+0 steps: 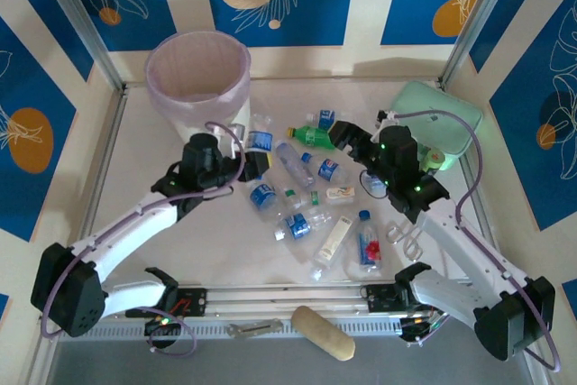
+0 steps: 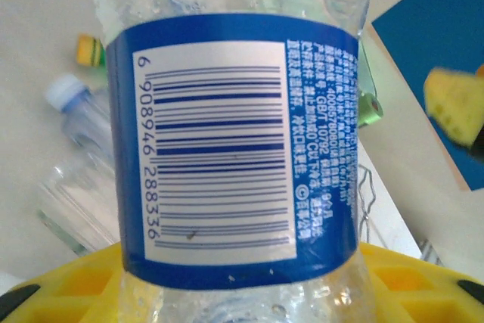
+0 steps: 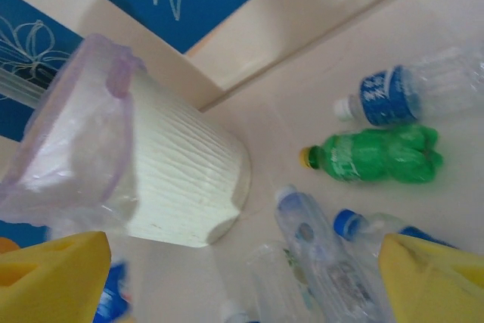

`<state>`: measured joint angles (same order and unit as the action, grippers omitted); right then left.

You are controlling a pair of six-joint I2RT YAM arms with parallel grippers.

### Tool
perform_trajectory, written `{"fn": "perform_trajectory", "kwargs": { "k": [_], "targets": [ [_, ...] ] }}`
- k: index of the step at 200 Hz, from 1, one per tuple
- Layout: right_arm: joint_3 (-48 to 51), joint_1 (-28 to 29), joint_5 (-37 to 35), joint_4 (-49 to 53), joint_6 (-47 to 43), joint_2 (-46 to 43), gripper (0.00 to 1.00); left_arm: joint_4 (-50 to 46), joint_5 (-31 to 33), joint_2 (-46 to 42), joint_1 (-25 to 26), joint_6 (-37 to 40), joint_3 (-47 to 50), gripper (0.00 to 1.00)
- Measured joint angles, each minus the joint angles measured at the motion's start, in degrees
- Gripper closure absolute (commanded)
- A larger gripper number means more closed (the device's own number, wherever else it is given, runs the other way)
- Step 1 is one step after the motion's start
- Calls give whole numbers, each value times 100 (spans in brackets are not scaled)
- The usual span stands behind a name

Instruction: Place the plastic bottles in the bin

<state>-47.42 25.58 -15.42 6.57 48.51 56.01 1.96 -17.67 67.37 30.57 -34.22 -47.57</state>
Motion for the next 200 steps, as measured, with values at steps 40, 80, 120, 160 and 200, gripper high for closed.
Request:
{"fn": "perform_trajectory", "kwargs": {
  "k": [40, 80, 120, 160, 200],
  "targets": [
    [603, -66, 59, 46, 122, -254, 8, -409, 13, 140, -540, 588, -1602, 54],
    [813, -66, 236, 9, 142, -219, 1, -612, 17, 730, -1075, 1119, -3202, 54],
    [807, -50, 426, 17, 68, -55, 1, -876, 103, 1526, -1696, 1530, -4385, 54],
    [802, -4, 520, 57, -11, -17, 1, -1349, 415, 2269, -2129, 1945, -5141, 54],
    [802, -4, 544, 55, -35, -17, 1, -1950, 748, 2695, -2234, 2286, -5165, 54]
  ]
}}
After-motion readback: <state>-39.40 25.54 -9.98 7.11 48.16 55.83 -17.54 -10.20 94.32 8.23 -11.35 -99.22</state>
